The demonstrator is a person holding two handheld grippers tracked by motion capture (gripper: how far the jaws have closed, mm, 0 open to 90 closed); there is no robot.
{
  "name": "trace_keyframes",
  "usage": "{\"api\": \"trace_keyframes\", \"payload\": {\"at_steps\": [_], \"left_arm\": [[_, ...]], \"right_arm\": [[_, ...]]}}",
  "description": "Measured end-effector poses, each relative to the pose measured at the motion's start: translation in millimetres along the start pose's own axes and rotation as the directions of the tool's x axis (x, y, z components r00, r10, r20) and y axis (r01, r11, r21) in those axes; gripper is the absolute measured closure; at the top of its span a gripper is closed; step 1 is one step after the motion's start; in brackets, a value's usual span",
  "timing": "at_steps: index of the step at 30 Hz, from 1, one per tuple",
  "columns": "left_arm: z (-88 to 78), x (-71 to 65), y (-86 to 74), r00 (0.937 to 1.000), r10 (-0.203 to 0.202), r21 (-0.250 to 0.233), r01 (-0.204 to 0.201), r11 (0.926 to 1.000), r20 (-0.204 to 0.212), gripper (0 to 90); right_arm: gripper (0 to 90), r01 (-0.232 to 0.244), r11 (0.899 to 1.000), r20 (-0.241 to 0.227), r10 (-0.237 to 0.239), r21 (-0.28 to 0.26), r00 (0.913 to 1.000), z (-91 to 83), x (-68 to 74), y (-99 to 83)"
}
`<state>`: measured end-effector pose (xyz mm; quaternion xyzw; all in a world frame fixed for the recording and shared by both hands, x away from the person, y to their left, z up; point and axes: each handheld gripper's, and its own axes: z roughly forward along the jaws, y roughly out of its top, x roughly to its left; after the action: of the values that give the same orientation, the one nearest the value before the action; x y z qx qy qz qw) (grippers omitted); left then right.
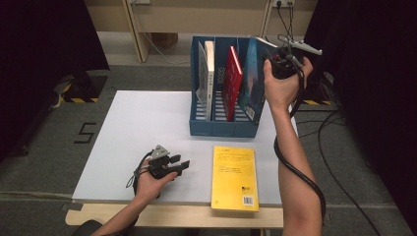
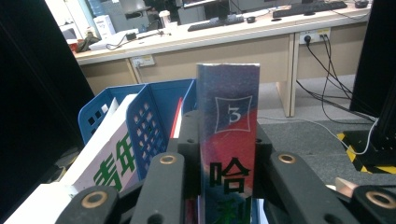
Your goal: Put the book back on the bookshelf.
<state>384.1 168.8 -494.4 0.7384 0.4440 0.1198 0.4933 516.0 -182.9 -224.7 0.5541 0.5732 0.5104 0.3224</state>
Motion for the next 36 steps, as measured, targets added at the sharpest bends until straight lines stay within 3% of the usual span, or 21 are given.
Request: {"api": "trace_keyframes", "payload": {"at_steps": [11,23,36], "left_arm": [[-1.5,1.8,-0.2,1.0,-0.002,-0.001,0.002,1.0,-0.001,48.5],[-1.1,3.3,-0.9,1.0,-0.004,0.001,0.004,1.0,-0.005,48.5],[-0.8,4.0,-1.8,1.0,-0.007,0.002,0.007,1.0,-0.007,48.6]], "right_arm": [[75.1,-0.013,1.0,0.006,0.013,-0.01,0.9999,8.6,0.9,0.1],[75.1,0.013,1.0,0.014,-0.013,0.0,0.9998,23.3,5.3,-4.4],[75.0,0.009,1.0,0.017,-0.009,0.001,0.9998,35.4,8.0,-8.2]]}}
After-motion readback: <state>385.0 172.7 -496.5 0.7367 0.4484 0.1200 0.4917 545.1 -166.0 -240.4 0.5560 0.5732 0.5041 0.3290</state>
